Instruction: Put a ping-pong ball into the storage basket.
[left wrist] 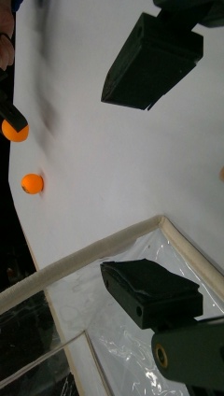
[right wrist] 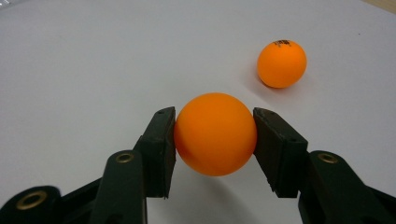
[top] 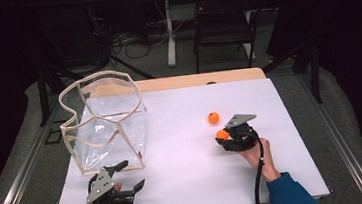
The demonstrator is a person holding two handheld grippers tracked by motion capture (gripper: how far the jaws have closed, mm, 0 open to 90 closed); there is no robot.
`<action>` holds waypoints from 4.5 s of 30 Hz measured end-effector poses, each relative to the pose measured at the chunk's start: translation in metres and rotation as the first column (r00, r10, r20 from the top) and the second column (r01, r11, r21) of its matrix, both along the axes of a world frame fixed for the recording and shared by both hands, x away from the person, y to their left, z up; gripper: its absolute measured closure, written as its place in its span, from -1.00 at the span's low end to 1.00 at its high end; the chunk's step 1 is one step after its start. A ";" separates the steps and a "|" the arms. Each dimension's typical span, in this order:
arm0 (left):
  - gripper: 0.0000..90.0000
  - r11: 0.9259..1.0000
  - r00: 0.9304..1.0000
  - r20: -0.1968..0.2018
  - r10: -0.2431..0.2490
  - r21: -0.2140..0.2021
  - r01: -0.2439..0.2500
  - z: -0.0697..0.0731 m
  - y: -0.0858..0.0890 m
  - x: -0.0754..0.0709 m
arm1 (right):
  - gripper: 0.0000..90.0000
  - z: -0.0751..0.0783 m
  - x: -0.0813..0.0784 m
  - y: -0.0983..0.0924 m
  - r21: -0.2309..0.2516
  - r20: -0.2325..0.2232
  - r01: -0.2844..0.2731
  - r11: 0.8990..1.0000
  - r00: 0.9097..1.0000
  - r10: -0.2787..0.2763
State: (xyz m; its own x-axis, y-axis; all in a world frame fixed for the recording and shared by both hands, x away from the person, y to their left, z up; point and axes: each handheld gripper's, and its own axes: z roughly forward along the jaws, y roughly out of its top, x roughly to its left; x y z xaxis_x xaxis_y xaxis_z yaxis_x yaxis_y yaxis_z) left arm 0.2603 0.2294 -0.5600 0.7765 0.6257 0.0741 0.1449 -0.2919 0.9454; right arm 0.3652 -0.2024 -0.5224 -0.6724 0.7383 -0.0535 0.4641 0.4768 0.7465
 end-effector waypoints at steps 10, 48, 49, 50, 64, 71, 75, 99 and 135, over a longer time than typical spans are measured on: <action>-0.64 1.000 1.000 0.005 0.005 -0.012 -0.005 0.001 0.001 0.000 | 0.13 0.003 -0.004 0.003 0.015 0.017 -0.017 1.000 1.000 0.017; -0.64 1.000 1.000 0.007 -0.003 -0.012 0.004 0.001 0.001 -0.001 | 0.13 0.014 -0.013 0.024 0.066 0.066 -0.099 0.993 0.993 0.095; -0.64 1.000 1.000 0.007 -0.004 -0.013 0.004 0.001 0.001 -0.001 | 0.13 0.013 -0.013 0.025 0.067 0.068 -0.101 0.993 0.993 0.097; -0.64 1.000 1.000 0.008 -0.004 -0.012 0.004 0.001 0.001 -0.001 | 0.13 0.014 -0.014 0.025 0.065 0.071 -0.102 0.993 0.993 0.097; -0.64 1.000 1.000 0.009 -0.005 -0.015 0.006 0.001 0.001 -0.001 | 0.13 0.016 -0.015 0.033 0.086 0.076 -0.126 0.988 0.990 0.120; -0.64 1.000 1.000 0.009 -0.005 -0.014 0.005 0.001 0.001 -0.001 | 0.13 0.015 -0.015 0.038 0.087 0.075 -0.138 0.987 0.988 0.132; -0.64 1.000 1.000 0.009 -0.005 -0.014 0.006 0.001 0.000 -0.001 | 0.13 0.016 -0.014 0.040 0.089 0.074 -0.142 0.986 0.988 0.135; -0.64 1.000 1.000 0.009 -0.008 -0.013 0.009 0.001 0.000 -0.001 | 0.13 0.022 -0.011 0.052 0.093 0.088 -0.164 0.982 0.984 0.156; -0.64 1.000 1.000 0.013 -0.001 -0.018 0.002 0.001 0.002 -0.002 | 0.13 0.047 -0.001 0.079 0.091 0.093 -0.217 0.972 0.974 0.209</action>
